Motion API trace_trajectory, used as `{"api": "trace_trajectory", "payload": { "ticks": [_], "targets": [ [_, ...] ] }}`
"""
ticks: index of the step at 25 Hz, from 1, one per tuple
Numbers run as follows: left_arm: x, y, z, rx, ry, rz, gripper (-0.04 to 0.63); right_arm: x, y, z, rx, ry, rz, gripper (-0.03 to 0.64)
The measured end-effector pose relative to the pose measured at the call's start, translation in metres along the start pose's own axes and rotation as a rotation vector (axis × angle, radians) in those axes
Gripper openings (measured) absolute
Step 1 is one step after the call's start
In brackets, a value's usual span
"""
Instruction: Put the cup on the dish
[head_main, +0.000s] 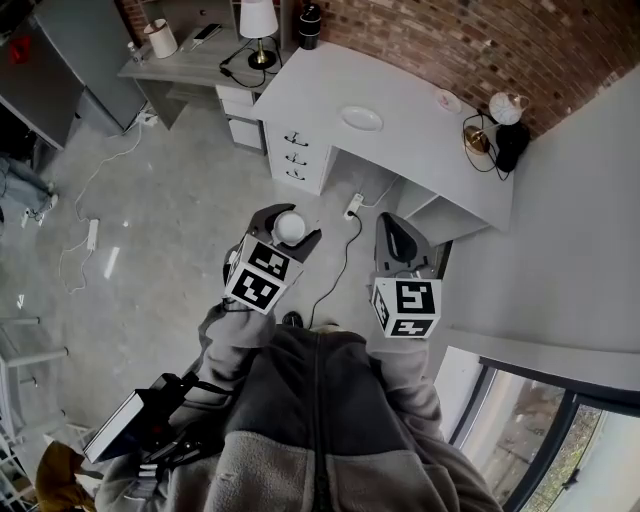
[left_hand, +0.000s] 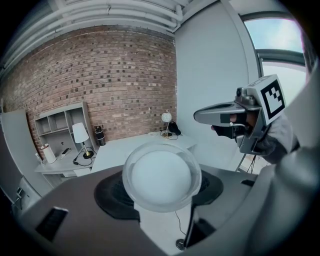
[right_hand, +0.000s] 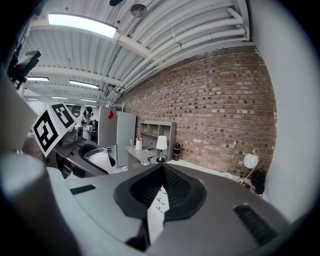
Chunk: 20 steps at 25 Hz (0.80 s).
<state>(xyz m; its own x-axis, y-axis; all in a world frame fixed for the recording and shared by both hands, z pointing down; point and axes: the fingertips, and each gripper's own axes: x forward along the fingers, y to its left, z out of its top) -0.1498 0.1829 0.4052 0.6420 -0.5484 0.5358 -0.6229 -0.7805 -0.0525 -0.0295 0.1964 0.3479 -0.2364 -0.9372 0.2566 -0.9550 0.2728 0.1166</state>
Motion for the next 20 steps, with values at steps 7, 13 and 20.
{"api": "trace_trajectory", "payload": {
  "ticks": [7, 13, 20],
  "targets": [
    [-0.007, 0.013, -0.006, -0.016, -0.022, 0.007, 0.261, 0.005, 0.010, -0.001, -0.003, 0.007, -0.008, 0.003],
    [0.000, 0.020, -0.009, -0.036, -0.020, -0.004, 0.261, 0.009, -0.003, -0.009, 0.020, 0.039, -0.037, 0.003],
    [0.031, 0.040, -0.001, -0.035, -0.009, 0.024, 0.261, 0.052, -0.032, -0.022, 0.048, 0.047, -0.012, 0.003]
  ]
}}
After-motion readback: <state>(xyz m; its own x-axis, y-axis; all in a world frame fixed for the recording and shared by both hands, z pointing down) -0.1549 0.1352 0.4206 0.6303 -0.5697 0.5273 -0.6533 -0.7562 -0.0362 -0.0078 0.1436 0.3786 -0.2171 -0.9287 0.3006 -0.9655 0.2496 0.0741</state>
